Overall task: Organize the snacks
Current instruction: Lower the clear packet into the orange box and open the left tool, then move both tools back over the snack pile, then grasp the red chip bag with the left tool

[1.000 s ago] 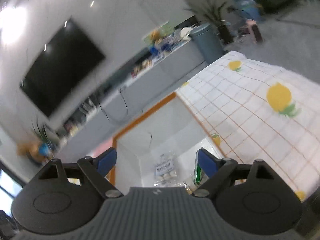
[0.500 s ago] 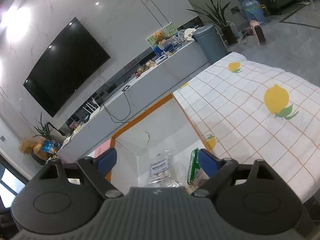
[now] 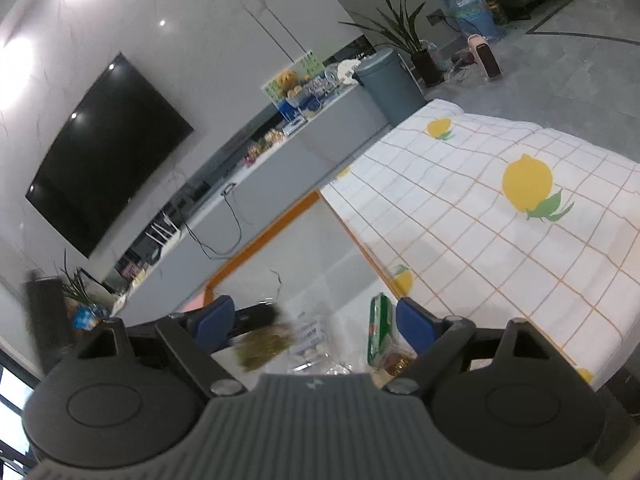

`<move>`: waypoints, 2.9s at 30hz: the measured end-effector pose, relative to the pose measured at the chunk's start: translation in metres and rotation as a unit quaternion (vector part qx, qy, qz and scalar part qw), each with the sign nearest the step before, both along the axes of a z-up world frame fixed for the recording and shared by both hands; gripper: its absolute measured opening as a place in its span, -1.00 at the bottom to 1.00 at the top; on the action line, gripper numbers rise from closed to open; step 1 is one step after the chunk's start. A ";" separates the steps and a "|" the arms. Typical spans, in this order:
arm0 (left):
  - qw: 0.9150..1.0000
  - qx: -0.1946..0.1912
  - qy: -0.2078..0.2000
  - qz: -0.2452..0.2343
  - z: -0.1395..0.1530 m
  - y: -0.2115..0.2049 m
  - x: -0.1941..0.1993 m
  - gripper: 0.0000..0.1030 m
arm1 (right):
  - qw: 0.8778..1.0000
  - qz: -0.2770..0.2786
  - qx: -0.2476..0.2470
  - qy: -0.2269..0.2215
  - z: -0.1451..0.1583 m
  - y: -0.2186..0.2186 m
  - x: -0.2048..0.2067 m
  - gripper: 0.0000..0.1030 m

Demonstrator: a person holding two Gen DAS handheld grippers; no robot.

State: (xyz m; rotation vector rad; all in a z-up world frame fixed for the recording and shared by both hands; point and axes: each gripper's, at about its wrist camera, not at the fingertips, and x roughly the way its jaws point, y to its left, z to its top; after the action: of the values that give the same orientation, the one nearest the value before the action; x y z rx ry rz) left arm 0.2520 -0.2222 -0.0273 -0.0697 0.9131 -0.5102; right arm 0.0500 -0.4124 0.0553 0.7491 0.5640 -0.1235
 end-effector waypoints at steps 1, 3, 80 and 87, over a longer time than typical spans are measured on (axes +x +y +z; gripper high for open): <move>1.000 -0.004 0.008 0.001 -0.004 -0.002 0.004 0.14 | 1.000 -0.004 0.002 0.001 -0.001 -0.001 0.000 0.68; 1.000 -0.011 0.024 -0.001 -0.011 -0.008 0.010 0.15 | 1.000 -0.013 0.006 0.007 -0.003 -0.005 0.000 0.68; 0.962 0.061 0.015 0.267 -0.030 0.304 -0.050 0.70 | 0.940 0.273 -0.201 -0.041 -0.047 0.255 0.048 0.52; 0.948 0.013 0.061 0.311 -0.038 0.309 -0.019 0.70 | 0.936 0.289 -0.203 0.001 -0.072 0.271 0.055 0.51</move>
State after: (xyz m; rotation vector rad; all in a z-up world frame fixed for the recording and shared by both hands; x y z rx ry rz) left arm 0.2330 0.0871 -0.0654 -0.3569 0.9598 0.0960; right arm 0.1052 -0.1414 -0.0164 0.1615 0.7122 0.3007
